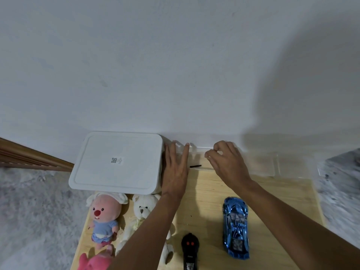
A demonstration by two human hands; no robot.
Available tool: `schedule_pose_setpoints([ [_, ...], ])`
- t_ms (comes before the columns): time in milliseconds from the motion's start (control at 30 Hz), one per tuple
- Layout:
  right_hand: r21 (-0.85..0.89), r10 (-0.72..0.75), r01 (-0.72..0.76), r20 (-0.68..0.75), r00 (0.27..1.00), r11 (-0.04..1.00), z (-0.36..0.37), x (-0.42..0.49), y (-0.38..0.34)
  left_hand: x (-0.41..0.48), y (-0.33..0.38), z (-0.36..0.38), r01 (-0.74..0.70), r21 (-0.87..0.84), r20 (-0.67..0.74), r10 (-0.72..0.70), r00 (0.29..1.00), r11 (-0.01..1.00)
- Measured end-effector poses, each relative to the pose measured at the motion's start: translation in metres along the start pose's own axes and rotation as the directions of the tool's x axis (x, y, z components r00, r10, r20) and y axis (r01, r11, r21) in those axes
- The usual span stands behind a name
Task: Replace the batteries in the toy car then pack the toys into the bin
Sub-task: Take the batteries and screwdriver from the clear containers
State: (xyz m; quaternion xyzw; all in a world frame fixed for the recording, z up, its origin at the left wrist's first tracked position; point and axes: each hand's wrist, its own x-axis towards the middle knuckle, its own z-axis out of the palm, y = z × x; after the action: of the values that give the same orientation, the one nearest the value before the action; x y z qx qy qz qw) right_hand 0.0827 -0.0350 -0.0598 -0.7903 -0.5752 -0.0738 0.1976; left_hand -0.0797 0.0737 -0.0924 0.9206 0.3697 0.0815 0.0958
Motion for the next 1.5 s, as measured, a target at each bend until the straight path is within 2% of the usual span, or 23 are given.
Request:
schedule_pose_setpoints([
  [133, -0.052, 0.081, -0.085, -0.069, 0.994, 0.995, 0.002, 0.0, -0.002, -0.001, -0.001, 0.001, -0.002, -0.054, 0.003, 0.002, 1.0, 0.999],
  [367, -0.195, 0.159, -0.121, 0.188, 0.969, 0.973, 0.004, -0.014, 0.002, 0.0, 0.0, 0.0, 0.002, -0.056, -0.002, -0.002, 1.0, 0.998],
  [733, -0.184, 0.145, -0.111, 0.185, 0.972, 0.977, 0.008, -0.017, 0.003, 0.002, -0.003, 0.002, 0.005, -0.038, -0.04, -0.007, 0.999, 0.999],
  [800, -0.178, 0.112, -0.08, 0.179, 0.977, 0.981, 0.009, -0.018, 0.002, 0.002, -0.003, 0.003, 0.003, -0.046, -0.038, -0.005, 0.999, 0.999],
  [900, -0.098, -0.052, 0.068, 0.155, 0.986, 0.993, 0.015, -0.021, -0.002, 0.001, -0.004, 0.002, -0.003, -0.056, -0.035, 0.001, 0.999, 0.998],
  [967, -0.038, -0.108, 0.117, 0.189, 0.976, 0.992, 0.021, -0.018, -0.006, 0.001, -0.003, 0.002, -0.008, -0.069, -0.033, 0.005, 0.999, 0.998],
  [1067, 0.037, -0.02, 0.007, 0.356, 0.934, 0.999, 0.024, 0.0, -0.013, 0.0, -0.003, 0.002, -0.012, -0.081, -0.034, 0.009, 0.999, 0.997],
  [1133, 0.037, 0.038, -0.065, 0.496, 0.868, 0.997, 0.029, 0.015, -0.015, 0.0, -0.003, 0.002, -0.018, -0.066, -0.035, 0.016, 0.999, 0.998],
  [1233, -0.029, 0.111, -0.12, 0.63, 0.769, 0.992, 0.04, 0.033, -0.015, 0.0, -0.004, 0.004, -0.025, -0.046, -0.046, 0.022, 0.999, 0.999],
  [1333, -0.033, 0.156, -0.182, 0.677, 0.719, 0.983, 0.051, 0.041, -0.014, 0.0, -0.005, 0.006, -0.026, -0.046, -0.049, 0.024, 0.999, 0.999],
  [1500, -0.038, 0.149, -0.169, 0.686, 0.712, 0.985, 0.06, 0.048, -0.015, 0.002, -0.007, 0.009, -0.026, -0.065, -0.065, 0.021, 0.998, 0.998],
])
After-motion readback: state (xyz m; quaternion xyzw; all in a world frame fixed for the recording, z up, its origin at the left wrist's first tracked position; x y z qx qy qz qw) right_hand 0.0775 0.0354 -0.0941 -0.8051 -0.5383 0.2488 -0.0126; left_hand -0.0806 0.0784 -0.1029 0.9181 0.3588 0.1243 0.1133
